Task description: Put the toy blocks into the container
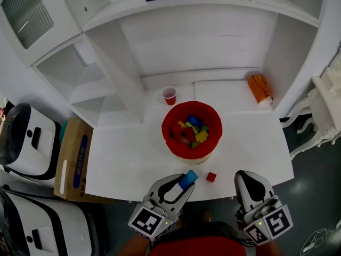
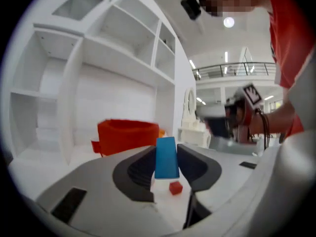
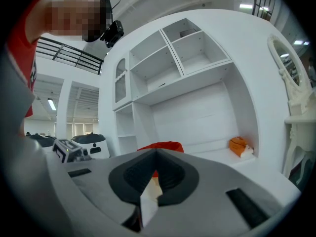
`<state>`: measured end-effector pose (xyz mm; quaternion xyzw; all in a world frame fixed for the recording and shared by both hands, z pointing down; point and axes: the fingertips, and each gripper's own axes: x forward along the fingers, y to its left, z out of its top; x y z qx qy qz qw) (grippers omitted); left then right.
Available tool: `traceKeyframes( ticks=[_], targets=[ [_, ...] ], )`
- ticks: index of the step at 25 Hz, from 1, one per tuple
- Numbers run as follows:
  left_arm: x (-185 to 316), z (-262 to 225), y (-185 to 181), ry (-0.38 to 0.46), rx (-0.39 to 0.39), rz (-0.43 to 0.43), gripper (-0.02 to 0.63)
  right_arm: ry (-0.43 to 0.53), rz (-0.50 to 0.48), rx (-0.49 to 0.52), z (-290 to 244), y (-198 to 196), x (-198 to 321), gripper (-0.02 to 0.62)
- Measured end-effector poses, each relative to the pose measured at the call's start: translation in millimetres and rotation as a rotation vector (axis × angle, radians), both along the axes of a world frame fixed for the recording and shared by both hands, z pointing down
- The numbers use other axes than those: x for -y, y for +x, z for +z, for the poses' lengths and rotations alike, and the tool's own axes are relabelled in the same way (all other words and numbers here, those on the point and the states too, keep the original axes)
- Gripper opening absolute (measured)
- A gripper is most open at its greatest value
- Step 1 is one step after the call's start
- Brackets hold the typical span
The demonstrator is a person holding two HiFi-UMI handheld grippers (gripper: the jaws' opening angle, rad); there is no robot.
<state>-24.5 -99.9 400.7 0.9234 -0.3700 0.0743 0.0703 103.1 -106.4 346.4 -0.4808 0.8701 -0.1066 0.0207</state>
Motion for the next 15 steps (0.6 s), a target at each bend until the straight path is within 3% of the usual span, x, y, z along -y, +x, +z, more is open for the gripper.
traceKeyframes(
  ticks=[2, 5, 11, 15],
  targets=[
    [10, -48, -10, 0.094, -0.072, -0.045, 0.17, -0.001, -0.002, 0.007, 0, -1, 0, 0.014],
    [38, -88, -13, 0.141, -0.101, -0.075, 0.17, 0.008, -0.014, 0.013, -2, -7, -2, 0.014],
    [104, -93, -7, 0.116, -0.053, -0.134, 0.178, 0.015, -0.027, 0.019, -7, -11, -9, 0.014],
    [112, -89, -4, 0.125, -0.06, -0.155, 0.189, 0.005, -0.02, 0.012, -2, -7, -11, 0.014]
  ],
)
